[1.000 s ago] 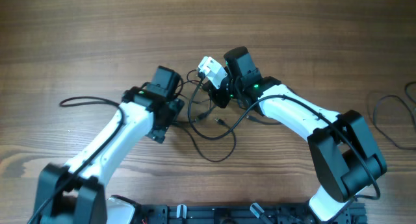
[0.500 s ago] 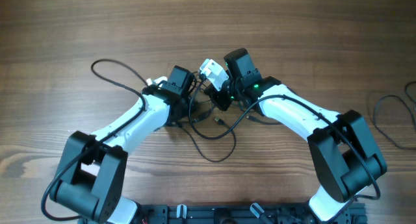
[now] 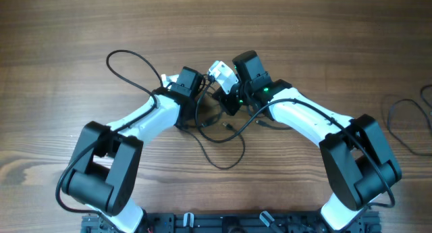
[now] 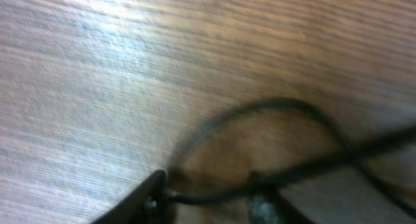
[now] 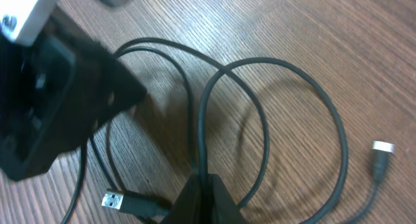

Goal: Untangle cables

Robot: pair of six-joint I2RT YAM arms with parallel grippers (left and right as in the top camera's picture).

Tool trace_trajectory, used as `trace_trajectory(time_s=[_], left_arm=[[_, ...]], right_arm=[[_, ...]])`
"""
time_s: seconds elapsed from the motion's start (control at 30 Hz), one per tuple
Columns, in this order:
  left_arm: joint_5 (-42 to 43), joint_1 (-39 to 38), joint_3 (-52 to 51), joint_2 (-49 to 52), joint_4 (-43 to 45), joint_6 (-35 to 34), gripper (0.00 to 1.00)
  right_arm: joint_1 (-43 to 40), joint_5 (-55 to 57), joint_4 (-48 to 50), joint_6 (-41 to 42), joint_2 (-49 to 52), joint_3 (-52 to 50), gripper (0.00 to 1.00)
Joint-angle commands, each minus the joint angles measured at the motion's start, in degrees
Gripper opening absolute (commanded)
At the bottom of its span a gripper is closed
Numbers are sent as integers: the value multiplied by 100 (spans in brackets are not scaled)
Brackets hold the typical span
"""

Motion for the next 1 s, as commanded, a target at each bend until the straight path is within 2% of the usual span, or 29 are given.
trace_trajectory(time_s=[0.0, 0.13, 0.27, 0.43, 0.53, 0.57, 0.77, 0.97], left_arm=[[-79, 374, -160, 549, -101, -313, 6], [-66, 686, -170, 564, -142, -560, 4], [-66, 933, -175, 564, -199, -695, 4], [-22, 1025, -271, 564, -199, -1027, 4], [-22, 1025, -365, 564, -170, -1362, 4], [-11, 1023, -391, 564, -157, -1464, 4], [258, 1023, -411, 564, -92, -1462, 4], [501, 1023, -411, 564, -94, -1462, 6]], right_arm=[[-107, 17, -2, 584, -452, 70, 4], [-584, 63, 9, 1128, -1366, 70, 4], [-1335, 702, -155, 1908, -2299, 70, 4], [-2441, 1917, -1095, 2905, -2929, 68, 4], [-2900, 2640, -2210, 3917, -2811, 33, 4], [-2955, 2640, -2413, 3976, -2723, 4, 4], [-2955, 1853, -2559, 3473, -2044, -269, 4], [-2955, 1513, -2553, 3464, -1117, -330, 6]])
